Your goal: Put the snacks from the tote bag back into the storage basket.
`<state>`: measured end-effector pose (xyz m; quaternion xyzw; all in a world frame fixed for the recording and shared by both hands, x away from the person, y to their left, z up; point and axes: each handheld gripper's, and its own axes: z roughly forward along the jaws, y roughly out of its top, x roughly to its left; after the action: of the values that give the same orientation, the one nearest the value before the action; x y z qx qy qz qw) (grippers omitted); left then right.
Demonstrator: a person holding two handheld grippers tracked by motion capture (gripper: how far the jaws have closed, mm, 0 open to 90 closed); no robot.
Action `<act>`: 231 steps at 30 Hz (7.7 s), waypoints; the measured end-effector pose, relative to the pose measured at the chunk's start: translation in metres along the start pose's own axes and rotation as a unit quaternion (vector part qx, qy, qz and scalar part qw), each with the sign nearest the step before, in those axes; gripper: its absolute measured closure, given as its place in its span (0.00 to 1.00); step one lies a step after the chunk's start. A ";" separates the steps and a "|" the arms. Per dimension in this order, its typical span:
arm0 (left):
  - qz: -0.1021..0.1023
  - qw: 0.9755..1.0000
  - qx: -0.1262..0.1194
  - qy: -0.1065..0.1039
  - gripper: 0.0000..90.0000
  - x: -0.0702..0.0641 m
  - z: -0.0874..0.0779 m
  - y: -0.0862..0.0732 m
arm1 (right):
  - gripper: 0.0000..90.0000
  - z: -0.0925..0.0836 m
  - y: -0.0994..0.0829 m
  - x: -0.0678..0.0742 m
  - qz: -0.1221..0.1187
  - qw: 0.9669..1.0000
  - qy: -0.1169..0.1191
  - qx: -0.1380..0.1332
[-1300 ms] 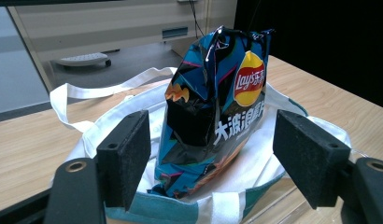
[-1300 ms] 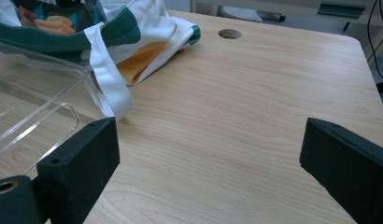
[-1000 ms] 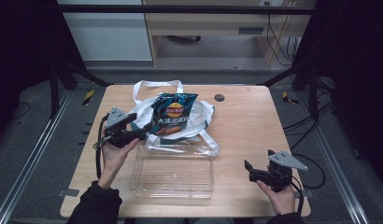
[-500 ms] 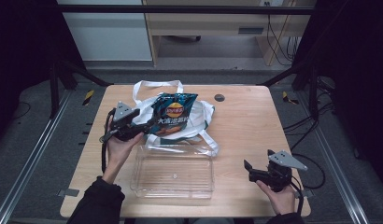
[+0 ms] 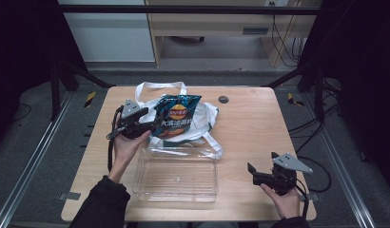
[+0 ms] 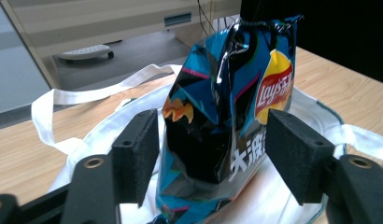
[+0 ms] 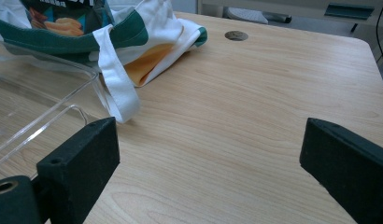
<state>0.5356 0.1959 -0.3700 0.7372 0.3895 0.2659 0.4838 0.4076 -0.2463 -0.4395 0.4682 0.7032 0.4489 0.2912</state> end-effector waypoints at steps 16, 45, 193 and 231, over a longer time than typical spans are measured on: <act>-0.011 1.000 -0.005 -0.004 0.52 -0.003 0.017 0.005 | 0.05 0.001 0.001 0.001 -0.001 1.000 0.006 0.001; -0.027 0.999 0.000 -0.036 1.00 -0.005 0.024 0.005 | 0.05 0.003 0.002 0.006 -0.007 1.000 0.023 0.001; -0.064 0.996 -0.021 -0.059 0.93 -0.061 -0.080 -0.066 | 0.05 0.000 0.001 0.007 -0.009 1.000 0.024 0.002; -0.047 0.998 -0.018 -0.049 0.40 -0.054 -0.078 -0.067 | 0.05 -0.001 0.001 0.007 -0.009 1.000 0.023 0.000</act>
<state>0.4240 0.2057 -0.4018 0.7217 0.3944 0.2134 0.5273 0.4046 -0.2404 -0.4384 0.4518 0.7137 0.4569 0.2788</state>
